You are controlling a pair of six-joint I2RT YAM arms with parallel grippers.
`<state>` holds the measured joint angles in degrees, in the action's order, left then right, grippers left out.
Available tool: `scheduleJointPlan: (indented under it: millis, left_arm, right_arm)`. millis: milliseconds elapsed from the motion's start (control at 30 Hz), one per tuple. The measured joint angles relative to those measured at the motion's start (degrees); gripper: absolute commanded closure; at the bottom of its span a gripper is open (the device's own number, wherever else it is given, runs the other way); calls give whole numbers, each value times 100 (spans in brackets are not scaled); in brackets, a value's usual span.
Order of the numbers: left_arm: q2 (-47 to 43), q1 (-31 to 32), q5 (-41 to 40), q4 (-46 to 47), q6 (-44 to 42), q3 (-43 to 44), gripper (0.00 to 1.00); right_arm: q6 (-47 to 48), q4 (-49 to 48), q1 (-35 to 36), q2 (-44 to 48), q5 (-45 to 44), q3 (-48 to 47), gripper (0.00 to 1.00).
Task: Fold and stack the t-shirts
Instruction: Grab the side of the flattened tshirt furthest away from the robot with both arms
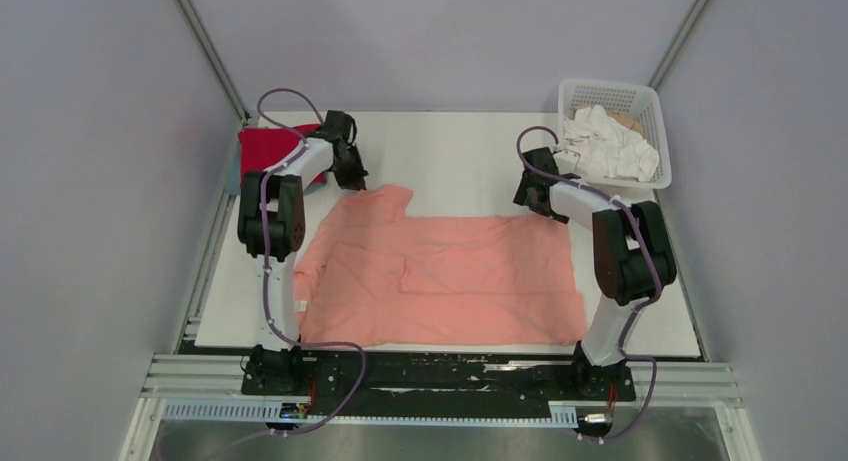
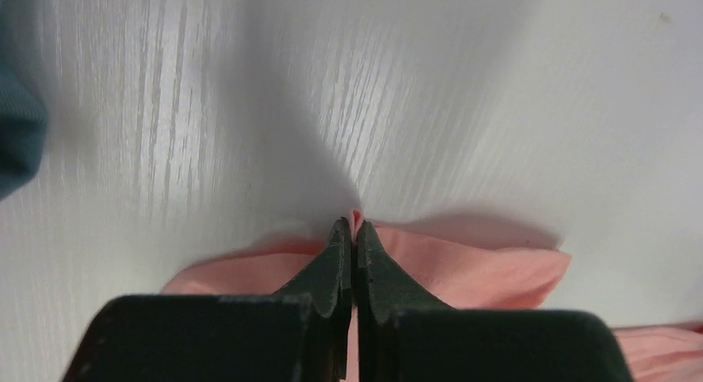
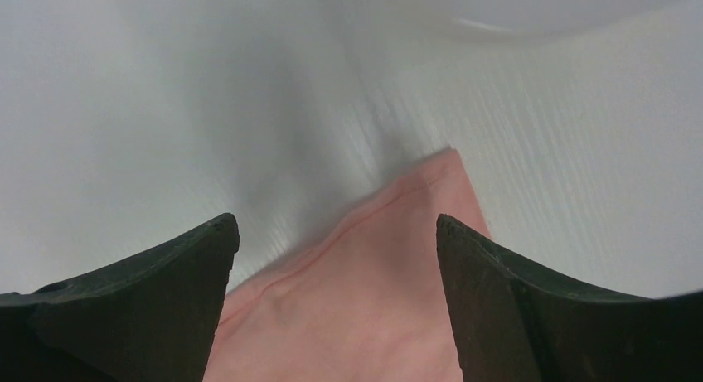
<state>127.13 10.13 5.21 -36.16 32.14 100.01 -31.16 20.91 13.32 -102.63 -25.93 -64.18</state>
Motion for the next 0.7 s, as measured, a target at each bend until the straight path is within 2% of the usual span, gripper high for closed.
scheduleJointPlan:
  millis: [133,467,533,700]
  left_arm:
    - [-317,11,50,55,-48,-385,100]
    - [-1145,90,101,380,-96,-927,100]
    - [-1294,114,96,435,-101,-1043,100]
    - [-1633,149,92,518,-103,-1346,100]
  right_arm:
    - [-216,361,0,-592,-365,-468,16]
    - [-474,951,0,-614,-835,-566,43]
    - [-490,1038,0,-612,-925,-566,51]
    - [-474,1250,0,-612,-1043,-568,81]
